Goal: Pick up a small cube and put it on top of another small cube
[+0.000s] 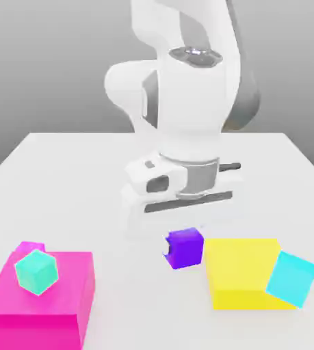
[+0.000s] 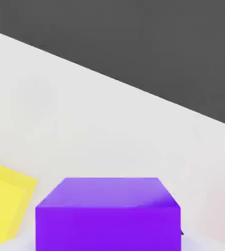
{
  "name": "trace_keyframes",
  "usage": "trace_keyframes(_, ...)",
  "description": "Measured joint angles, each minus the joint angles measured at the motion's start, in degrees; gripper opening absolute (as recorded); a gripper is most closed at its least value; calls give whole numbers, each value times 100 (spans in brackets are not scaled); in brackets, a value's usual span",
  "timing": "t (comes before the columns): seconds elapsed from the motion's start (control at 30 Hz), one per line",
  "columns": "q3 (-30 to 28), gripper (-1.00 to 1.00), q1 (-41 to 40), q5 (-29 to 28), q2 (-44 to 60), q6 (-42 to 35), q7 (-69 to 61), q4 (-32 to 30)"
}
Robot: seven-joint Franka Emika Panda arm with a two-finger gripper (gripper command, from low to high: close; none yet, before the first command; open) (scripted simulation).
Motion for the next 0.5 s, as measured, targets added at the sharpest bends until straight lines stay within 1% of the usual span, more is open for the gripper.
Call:
trace_keyframes(0.2,-730,-100,-1190,177,-19,-811,-643,629)
trace_keyframes(0.27,-749,-100,-1165,384,123,-703,-806,583)
trace_keyframes(0.37,-790,-100,-1096,699,630,-108,-1042,438)
trace_keyframes(0.4,-786,100,-1107,770,751,38,-1094,403)
trace_keyframes(0.5,-786,100,-1109,770,751,38,-1094,403)
